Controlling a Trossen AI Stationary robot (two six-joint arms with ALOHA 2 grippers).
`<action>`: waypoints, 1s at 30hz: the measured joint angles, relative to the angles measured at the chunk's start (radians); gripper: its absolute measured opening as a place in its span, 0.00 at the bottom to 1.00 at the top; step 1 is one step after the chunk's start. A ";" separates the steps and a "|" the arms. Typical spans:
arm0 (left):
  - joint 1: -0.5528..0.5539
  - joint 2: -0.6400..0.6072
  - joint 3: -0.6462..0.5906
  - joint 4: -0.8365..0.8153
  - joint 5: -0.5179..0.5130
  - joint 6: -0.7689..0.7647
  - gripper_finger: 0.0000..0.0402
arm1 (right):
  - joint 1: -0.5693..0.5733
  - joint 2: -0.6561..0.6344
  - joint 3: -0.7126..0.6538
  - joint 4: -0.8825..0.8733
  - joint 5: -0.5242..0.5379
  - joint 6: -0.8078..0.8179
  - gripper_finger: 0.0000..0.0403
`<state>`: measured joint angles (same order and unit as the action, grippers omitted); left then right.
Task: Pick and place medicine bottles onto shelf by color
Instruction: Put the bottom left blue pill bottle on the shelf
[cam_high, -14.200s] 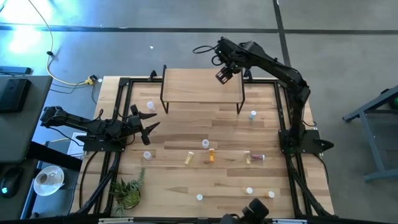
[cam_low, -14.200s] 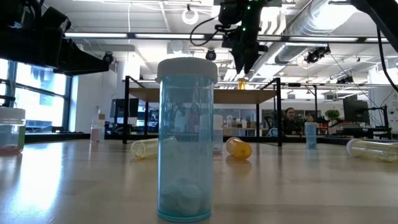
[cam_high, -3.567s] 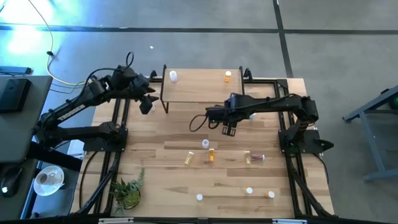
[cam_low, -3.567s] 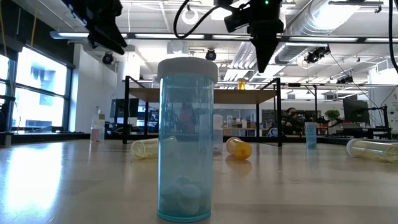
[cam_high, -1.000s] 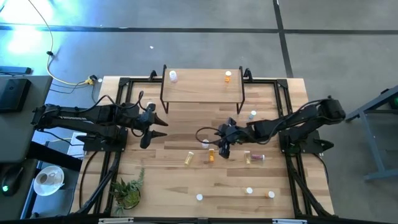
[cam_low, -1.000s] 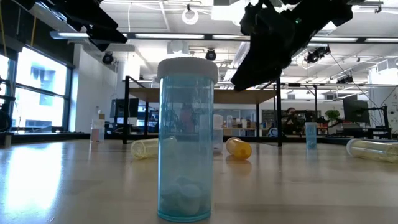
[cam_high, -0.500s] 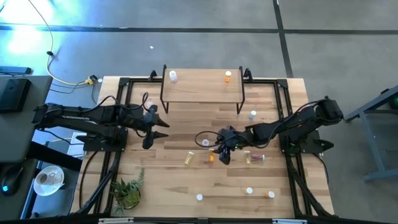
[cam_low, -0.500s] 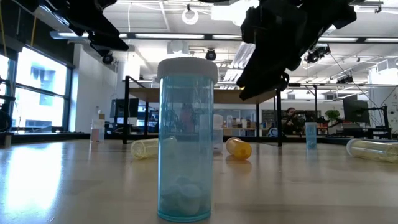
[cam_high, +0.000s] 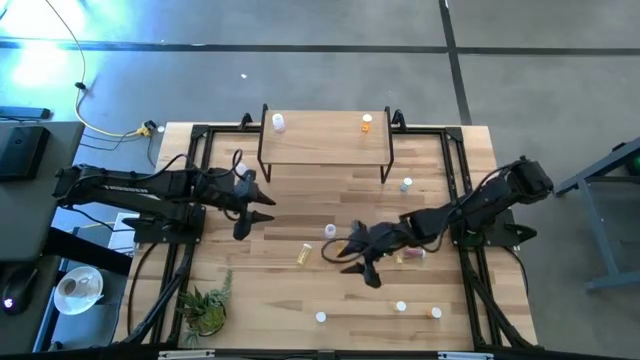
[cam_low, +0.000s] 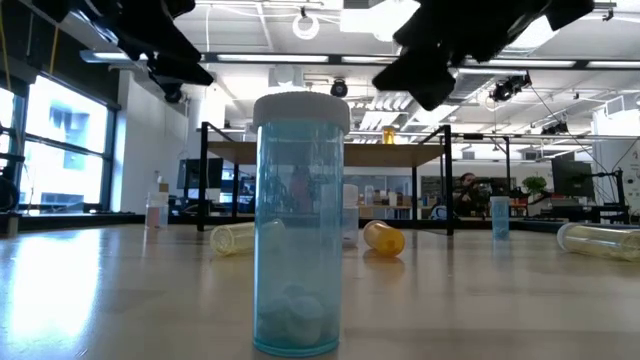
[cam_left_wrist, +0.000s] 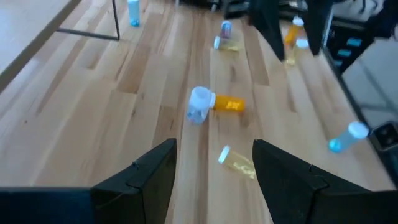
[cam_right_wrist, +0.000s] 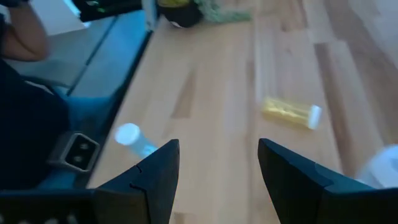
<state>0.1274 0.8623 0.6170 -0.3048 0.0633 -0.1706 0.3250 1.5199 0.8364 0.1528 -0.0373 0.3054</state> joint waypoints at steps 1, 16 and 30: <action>-0.004 0.000 0.000 -0.003 0.000 -0.022 0.50 | 0.008 0.001 0.000 0.015 0.000 0.000 0.52; -0.180 -0.008 0.000 0.020 -0.003 -0.126 0.50 | 0.107 0.206 0.000 0.413 0.001 -0.061 0.52; -0.275 -0.008 0.000 0.026 -0.131 -0.194 0.50 | 0.157 0.435 0.171 0.487 -0.019 -0.118 0.52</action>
<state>-0.1472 0.8543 0.6170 -0.2790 -0.0681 -0.3645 0.4824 1.9545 1.0074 0.6399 -0.0567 0.1870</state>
